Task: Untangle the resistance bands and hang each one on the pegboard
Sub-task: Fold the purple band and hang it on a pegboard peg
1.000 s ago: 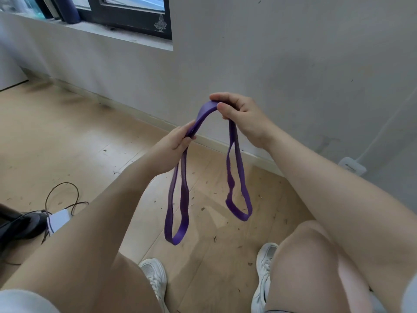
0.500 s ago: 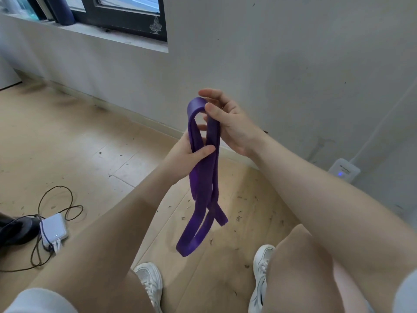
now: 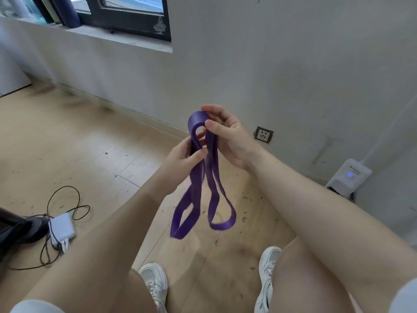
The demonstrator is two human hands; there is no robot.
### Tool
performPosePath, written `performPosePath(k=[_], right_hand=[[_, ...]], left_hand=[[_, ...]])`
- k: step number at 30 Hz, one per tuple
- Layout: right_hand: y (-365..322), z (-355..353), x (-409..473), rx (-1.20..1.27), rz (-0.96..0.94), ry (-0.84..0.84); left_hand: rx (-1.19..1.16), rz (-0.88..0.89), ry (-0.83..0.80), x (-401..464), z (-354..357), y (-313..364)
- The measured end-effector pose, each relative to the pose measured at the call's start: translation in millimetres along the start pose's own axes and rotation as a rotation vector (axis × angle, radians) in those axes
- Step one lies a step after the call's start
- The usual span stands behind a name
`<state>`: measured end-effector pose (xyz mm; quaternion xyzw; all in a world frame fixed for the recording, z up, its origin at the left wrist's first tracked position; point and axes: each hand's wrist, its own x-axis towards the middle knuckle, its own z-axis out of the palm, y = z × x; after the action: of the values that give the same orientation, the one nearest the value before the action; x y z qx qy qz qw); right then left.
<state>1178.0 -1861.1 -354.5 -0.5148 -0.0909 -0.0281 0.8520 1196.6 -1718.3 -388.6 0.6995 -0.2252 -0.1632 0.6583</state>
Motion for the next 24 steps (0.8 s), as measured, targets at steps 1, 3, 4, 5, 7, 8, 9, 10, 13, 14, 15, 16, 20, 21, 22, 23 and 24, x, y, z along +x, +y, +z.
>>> performPosePath(k=[1, 3, 4, 5, 7, 8, 9, 10, 13, 14, 15, 16, 20, 21, 22, 23, 24], right_hand=[[2.8, 0.9, 0.2, 0.042, 0.007, 0.008], [8.1, 2.4, 0.1, 0.068, 0.031, 0.010], [10.3, 3.1, -0.7, 0.058, 0.043, -0.003], [12.4, 3.4, -1.9, 0.047, 0.052, -0.020], [13.9, 2.5, -3.3, 0.026, 0.052, -0.029], [13.0, 0.9, -3.7, 0.002, 0.039, -0.019], [12.5, -3.1, -3.6, -0.054, 0.021, 0.003], [12.9, -8.8, -3.5, -0.157, 0.006, 0.041], [22.5, -35.4, -12.4, -0.437, 0.054, 0.136], [30.2, -43.4, -20.1, -0.478, 0.128, 0.121], [40.7, -49.4, -29.0, -0.529, 0.216, 0.090], [51.2, -51.5, -37.1, -0.594, 0.290, 0.056], [81.3, -32.6, -46.3, -0.807, 0.255, 0.083], [85.4, -26.5, -45.4, -0.860, 0.193, 0.131], [89.2, -22.4, -44.5, -0.902, 0.136, 0.185], [92.1, -19.5, -44.0, -0.916, 0.086, 0.228], [93.5, -17.5, -43.9, -0.916, 0.056, 0.249]], left_hand=[[0.032, -0.006, -0.007, 0.7, 1.9, -1.4], [0.132, -0.004, -0.001, 2.1, 5.7, -4.1], [0.165, -0.001, 0.026, 2.6, 7.7, -5.7], [0.180, -0.003, 0.066, 2.6, 9.7, -7.2], [0.174, -0.012, 0.130, 3.0, 12.1, -9.0], [0.182, -0.013, 0.138, 3.9, 12.8, -9.3], [0.206, -0.011, 0.134, 4.9, 13.3, -9.1], [0.235, -0.004, 0.128, 5.5, 13.9, -7.7], [0.328, 0.044, 0.141, 10.3, 14.7, -1.0], [0.353, 0.051, 0.160, 12.6, 14.4, 2.7], [0.372, 0.050, 0.189, 15.5, 13.6, 5.9], [0.393, 0.052, 0.218, 18.7, 12.9, 9.2], [0.531, 0.082, 0.351, 28.9, 13.9, 20.5], [0.543, 0.086, 0.387, 30.0, 14.7, 22.3], [0.559, 0.087, 0.423, 30.4, 15.5, 24.0], [0.586, 0.086, 0.453, 31.2, 15.6, 24.1], [0.612, 0.083, 0.478, 31.5, 15.4, 24.8]])
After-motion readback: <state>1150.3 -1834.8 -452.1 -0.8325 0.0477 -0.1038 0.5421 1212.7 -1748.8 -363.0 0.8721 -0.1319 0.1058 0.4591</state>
